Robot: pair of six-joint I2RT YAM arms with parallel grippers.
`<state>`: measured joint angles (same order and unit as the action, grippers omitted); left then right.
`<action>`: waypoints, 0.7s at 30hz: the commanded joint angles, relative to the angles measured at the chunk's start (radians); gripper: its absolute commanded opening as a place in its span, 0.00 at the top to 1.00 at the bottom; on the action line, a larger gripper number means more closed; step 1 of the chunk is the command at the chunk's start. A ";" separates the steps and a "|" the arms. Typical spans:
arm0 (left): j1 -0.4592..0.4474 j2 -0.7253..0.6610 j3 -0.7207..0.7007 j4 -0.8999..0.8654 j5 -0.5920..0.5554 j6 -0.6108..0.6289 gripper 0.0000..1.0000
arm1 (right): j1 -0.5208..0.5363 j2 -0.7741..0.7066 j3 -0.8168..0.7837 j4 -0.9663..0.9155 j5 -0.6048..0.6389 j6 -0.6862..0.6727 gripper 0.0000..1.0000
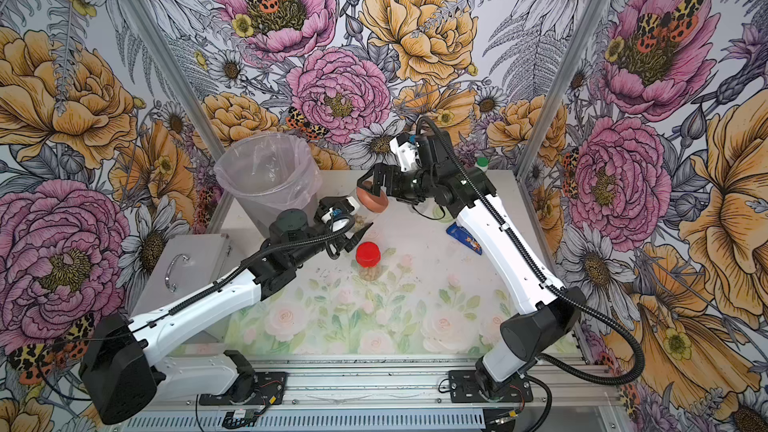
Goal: Empty moldy peanuts from jars
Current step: Unscrew the lid from the jar.
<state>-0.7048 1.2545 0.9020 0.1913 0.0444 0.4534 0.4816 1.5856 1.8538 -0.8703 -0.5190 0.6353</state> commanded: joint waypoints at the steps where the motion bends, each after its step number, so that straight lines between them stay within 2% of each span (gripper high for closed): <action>1: -0.007 -0.009 0.045 0.088 -0.011 0.008 0.81 | 0.012 0.007 -0.016 0.008 0.021 -0.017 0.01; 6: -0.007 -0.012 0.051 0.088 -0.011 0.010 0.81 | 0.022 0.007 -0.029 0.008 0.020 -0.025 0.02; 13: -0.007 -0.006 0.063 0.081 -0.012 0.013 0.81 | 0.029 0.003 -0.037 0.008 0.010 -0.035 0.13; 16: -0.007 -0.007 0.063 0.079 -0.008 0.005 0.81 | 0.032 -0.001 -0.046 0.008 0.005 -0.065 0.22; 18: 0.001 -0.013 0.064 0.065 0.030 -0.015 0.82 | 0.033 -0.003 -0.051 0.008 -0.035 -0.117 0.24; 21: 0.049 -0.030 0.059 0.056 0.205 -0.102 0.82 | 0.031 -0.002 -0.071 0.000 -0.136 -0.287 0.26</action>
<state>-0.6853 1.2545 0.9047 0.1669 0.0956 0.4244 0.4999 1.5856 1.8057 -0.8684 -0.5407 0.5098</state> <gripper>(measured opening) 0.882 0.835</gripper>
